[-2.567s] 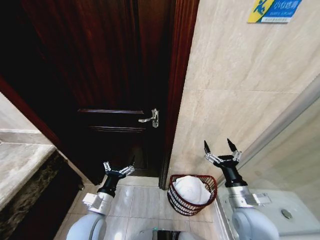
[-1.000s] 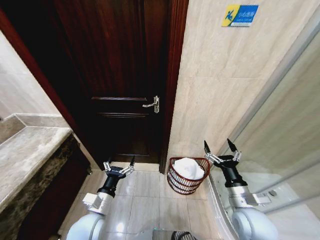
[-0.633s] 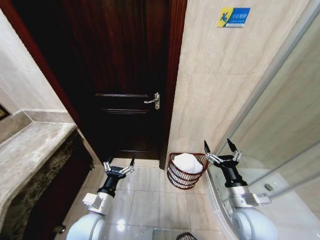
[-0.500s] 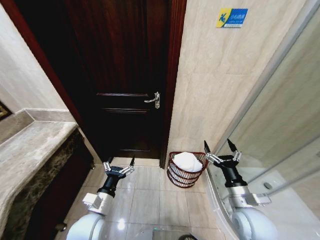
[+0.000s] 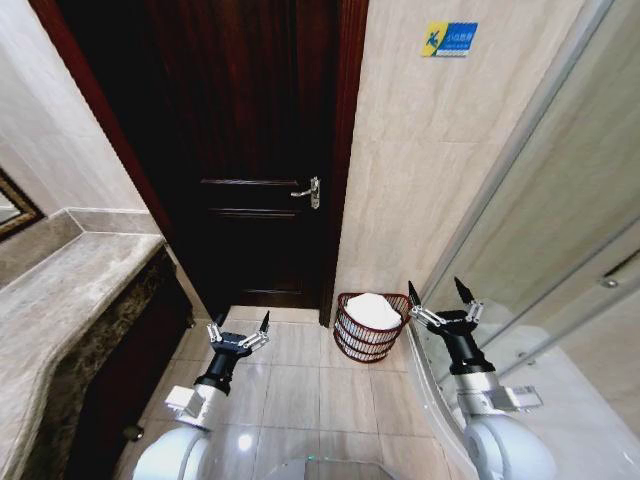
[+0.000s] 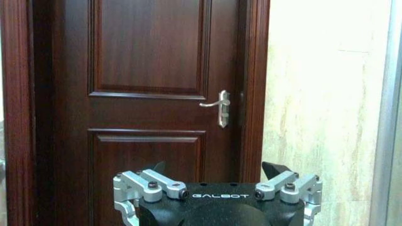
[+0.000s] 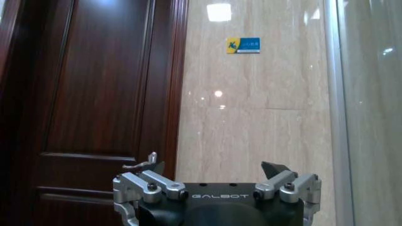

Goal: Discard the used towel into the hamper.

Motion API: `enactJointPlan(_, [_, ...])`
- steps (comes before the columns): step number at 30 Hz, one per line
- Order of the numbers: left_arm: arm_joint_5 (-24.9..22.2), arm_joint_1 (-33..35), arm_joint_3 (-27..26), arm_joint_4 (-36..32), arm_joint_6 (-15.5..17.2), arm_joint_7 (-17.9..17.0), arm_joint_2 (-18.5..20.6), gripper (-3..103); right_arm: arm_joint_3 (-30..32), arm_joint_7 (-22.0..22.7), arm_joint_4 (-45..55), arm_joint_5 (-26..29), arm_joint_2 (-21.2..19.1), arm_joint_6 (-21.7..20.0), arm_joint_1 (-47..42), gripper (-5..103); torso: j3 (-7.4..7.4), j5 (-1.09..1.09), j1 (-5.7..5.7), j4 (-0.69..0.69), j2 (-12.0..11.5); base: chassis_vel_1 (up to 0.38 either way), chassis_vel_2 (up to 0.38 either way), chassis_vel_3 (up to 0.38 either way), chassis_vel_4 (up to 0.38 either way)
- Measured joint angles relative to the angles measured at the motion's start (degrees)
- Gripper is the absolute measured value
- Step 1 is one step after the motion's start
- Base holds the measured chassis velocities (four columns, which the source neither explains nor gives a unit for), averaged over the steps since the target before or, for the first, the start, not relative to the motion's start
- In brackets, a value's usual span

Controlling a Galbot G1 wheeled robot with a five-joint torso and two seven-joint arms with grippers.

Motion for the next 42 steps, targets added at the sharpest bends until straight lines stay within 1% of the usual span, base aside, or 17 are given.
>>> enactJointPlan(42, [0.0,0.0,0.0,0.0,0.0,0.0,0.0,100,0.0,0.0,0.0,0.0,0.0,0.0,0.0,100,0.0,0.0,0.0,0.0,0.0,0.109,-0.102,-0.108,0.108])
